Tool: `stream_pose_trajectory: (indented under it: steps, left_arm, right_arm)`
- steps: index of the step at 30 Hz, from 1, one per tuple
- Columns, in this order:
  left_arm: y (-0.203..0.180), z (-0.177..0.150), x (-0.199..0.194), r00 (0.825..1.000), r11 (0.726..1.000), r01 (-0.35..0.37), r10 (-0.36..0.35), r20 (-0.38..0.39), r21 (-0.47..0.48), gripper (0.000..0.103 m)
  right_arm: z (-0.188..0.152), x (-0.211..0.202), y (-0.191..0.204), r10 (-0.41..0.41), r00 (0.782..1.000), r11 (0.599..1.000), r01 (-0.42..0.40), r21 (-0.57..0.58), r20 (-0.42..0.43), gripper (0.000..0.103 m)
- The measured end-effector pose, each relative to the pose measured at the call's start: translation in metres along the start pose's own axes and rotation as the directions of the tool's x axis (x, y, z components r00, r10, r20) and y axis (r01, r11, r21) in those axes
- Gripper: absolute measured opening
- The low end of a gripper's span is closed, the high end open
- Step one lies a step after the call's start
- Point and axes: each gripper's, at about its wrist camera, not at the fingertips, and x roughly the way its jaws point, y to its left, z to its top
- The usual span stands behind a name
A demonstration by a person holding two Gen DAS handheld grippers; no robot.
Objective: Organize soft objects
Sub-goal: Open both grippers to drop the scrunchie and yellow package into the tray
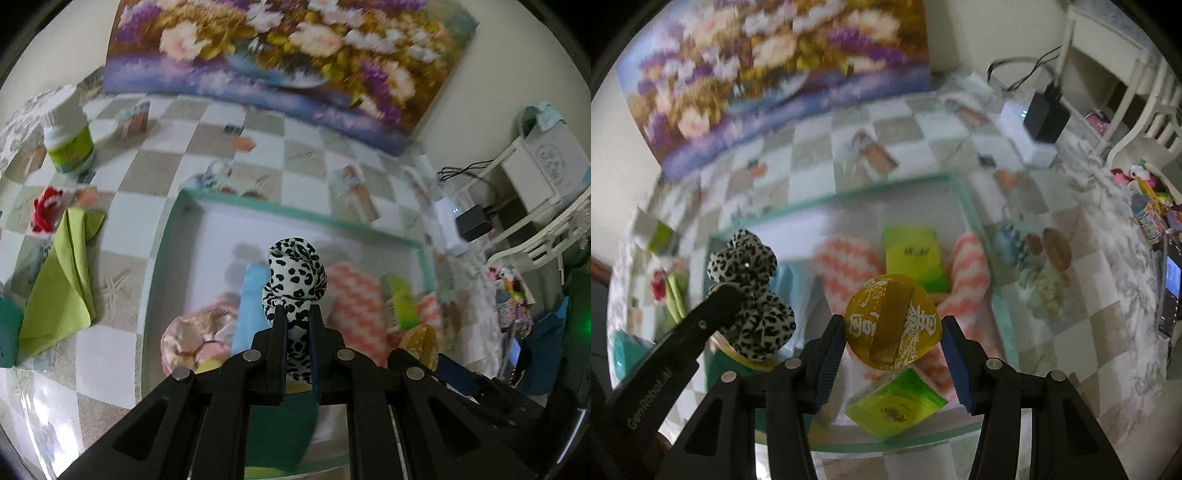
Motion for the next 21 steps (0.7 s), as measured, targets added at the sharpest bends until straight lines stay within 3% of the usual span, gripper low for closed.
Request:
stream_pose_trajectory:
  steps: [5,8,15,21]
  left_arm:
    - [0.009,-0.001,-0.001,1.000,1.000,-0.002,0.002,-0.015,-0.029,0.013]
    - [0.011,0.002,-0.005,1.000,0.999,0.006,-0.006,-0.015,-0.039,0.018]
    - [0.013,0.005,-0.018,1.000,0.999,0.002,-0.003,-0.012,-0.048,0.024]
    - [0.017,0.006,-0.025,1.000,0.998,-0.024,0.024,-0.002,-0.049,0.053]
  right_arm:
    - [-0.004,0.008,0.005,-0.013,1.000,1.000,0.013,-0.027,-0.027,0.057]
    - [-0.004,0.006,0.006,-0.029,0.999,0.999,0.029,-0.040,-0.018,0.068]
    - [-0.002,0.000,0.008,-0.059,0.998,0.997,0.058,-0.052,-0.007,0.072]
    - [-0.002,-0.004,0.010,-0.073,0.997,0.995,0.073,-0.061,0.000,0.075]
